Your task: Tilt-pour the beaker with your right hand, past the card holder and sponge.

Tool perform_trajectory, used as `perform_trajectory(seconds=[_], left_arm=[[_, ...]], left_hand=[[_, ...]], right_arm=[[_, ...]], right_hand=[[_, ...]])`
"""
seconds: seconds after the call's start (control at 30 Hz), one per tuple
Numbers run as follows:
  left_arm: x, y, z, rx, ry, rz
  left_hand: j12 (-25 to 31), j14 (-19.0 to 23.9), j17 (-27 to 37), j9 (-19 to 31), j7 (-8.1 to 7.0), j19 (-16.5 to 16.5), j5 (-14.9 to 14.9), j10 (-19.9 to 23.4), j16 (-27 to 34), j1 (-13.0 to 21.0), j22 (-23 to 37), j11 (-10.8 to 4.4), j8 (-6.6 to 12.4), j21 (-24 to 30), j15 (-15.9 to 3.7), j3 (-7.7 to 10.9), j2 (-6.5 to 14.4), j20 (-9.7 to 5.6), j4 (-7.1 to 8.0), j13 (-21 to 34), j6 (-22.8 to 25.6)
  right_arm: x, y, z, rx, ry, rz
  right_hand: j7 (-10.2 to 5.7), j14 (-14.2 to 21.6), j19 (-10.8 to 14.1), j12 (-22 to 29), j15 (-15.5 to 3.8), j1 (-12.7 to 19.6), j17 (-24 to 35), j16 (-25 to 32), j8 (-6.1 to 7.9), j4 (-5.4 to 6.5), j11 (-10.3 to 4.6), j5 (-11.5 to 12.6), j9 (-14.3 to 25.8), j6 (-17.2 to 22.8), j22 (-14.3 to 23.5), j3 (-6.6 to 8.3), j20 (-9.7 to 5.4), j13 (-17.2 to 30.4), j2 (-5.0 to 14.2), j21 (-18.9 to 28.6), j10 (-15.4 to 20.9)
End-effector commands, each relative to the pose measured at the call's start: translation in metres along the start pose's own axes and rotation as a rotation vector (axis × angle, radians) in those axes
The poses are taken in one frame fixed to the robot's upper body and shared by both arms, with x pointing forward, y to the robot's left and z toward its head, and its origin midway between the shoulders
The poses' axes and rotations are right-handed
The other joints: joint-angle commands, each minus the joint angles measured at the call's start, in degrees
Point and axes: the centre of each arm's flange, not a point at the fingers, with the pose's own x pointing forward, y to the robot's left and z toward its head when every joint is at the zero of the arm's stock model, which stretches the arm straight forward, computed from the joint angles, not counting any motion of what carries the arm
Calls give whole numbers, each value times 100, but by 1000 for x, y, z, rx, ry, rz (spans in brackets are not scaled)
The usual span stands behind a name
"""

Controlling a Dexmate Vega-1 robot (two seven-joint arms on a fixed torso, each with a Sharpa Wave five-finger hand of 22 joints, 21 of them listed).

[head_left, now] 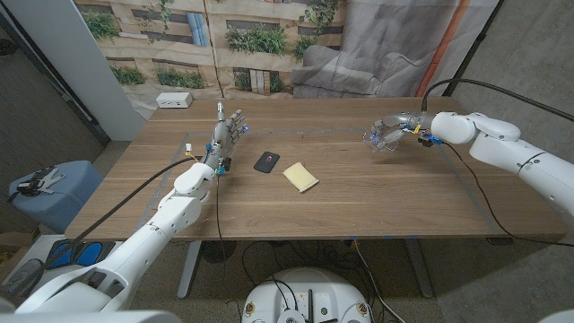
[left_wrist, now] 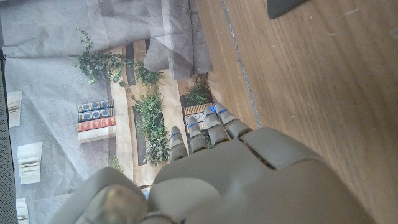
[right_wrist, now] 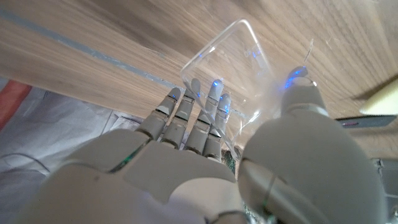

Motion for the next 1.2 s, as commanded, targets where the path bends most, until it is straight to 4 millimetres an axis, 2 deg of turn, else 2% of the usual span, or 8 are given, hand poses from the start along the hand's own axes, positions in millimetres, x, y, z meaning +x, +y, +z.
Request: perform_trajectory(seconds=[0.03,0.4,0.6,0.77,1.2], left_arm=[[0,0,0,-1,0,3],[0,0,0,-1,0,-1],[0,0,0,-1,1,-1],[0,0,0,-1,1,-1],[0,0,0,-1,0,1]], left_hand=[[31,41,31,20,-36,48,23,52,29,9,16,6,23,42,5,-33,148,-50,-7,18,27],[33,38,31,20,-28,48,23,56,27,9,16,4,20,42,5,-33,148,-48,-7,18,21],[32,39,31,20,-32,48,23,52,27,9,16,2,21,42,1,-33,147,-49,-7,18,23],[32,37,31,20,-35,50,23,52,27,9,16,4,21,43,3,-33,148,-49,-7,17,24],[33,35,31,20,-35,48,23,55,26,8,16,0,16,42,7,-33,147,-48,-7,18,13]], right_arm=[[-11,17,-12,251,-13,-115],[-19,37,-16,434,-4,-254],[-22,55,-22,549,0,-325],[-26,66,-26,597,16,-379],[-25,87,-27,709,21,-495]], right_hand=[[-619,-28,2,-8,-836,203,29,-34,25,-14,-169,-4,15,566,12,-16,-30,6,876,21,187],[-629,-104,-1,-62,-792,223,8,-80,27,-28,-150,-15,9,545,13,-40,-42,-42,857,19,158],[-610,-95,6,-63,-771,217,-3,-80,40,-18,-158,-21,5,562,13,-57,-59,-61,866,21,207],[-594,-40,2,-21,-745,185,-1,-58,43,0,-118,-27,0,557,13,-82,-46,-62,867,20,333],[-605,-61,7,-88,-695,150,-5,-67,14,6,-74,-35,-14,481,14,-124,-26,-107,849,21,267]])
